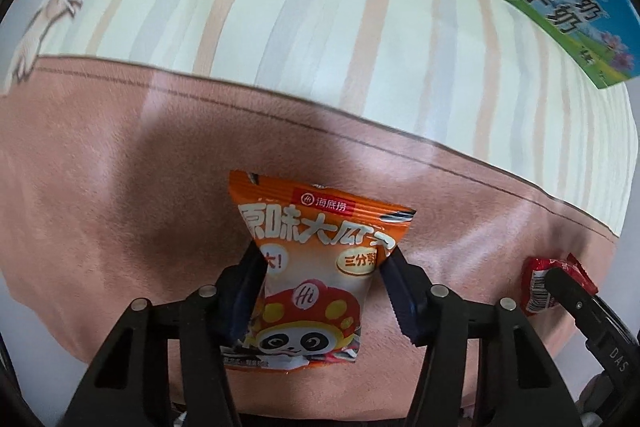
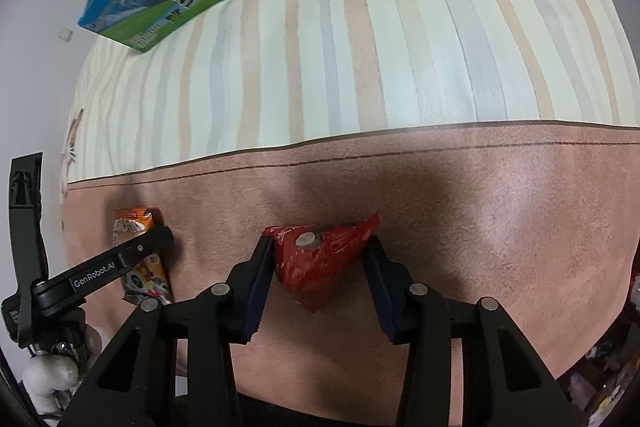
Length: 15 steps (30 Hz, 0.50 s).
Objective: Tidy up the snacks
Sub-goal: 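Carry both packs into the box and open both tools to release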
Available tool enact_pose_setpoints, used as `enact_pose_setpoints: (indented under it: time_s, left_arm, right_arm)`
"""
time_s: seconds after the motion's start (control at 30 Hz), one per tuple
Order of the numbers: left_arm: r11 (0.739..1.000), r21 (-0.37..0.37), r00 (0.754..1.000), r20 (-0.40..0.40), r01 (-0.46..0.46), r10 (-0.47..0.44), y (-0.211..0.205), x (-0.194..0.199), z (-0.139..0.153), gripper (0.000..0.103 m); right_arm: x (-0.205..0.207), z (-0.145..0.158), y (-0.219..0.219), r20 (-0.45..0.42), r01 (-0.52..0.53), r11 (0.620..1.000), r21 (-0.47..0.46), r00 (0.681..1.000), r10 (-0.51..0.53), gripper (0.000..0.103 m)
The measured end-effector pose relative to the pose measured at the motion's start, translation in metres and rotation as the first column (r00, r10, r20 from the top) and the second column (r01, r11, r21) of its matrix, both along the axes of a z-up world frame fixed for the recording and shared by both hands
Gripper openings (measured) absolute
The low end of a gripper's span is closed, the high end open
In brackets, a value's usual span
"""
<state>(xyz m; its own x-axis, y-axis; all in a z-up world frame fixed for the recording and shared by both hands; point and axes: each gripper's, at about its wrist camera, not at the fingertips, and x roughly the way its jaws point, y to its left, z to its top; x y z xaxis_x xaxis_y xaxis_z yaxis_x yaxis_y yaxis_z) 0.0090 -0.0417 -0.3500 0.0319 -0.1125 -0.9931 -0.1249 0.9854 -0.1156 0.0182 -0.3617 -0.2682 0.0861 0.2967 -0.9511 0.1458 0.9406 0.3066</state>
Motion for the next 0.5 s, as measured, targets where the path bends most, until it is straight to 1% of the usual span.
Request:
enact_pose_setpoints:
  time_s: [0.17,0.33,0.5]
  left_arm:
    - [0.999,-0.032,0.998,0.041,0.044,-0.042,-0.014,0.014,0.028,0.049]
    - [0.995,-0.074,0.995,0.080,0.062,-0.056,-0.022,0.030,0.054,0.048]
    - [0.988,-0.121,0.986,0.149,0.096,-0.077,-0.037,0.052,0.097,0.048]
  right_arm:
    - [-0.002,0.022,0.004,0.045,-0.007,1.000,0.023,0.999,0.006,0.047]
    - [0.007,0.050,0.000,0.090,0.003,0.998,0.065,0.996,-0.009,0.046]
    - [0.025,0.085,-0.011,0.158,0.018,0.995,0.100,0.987,-0.033,0.046]
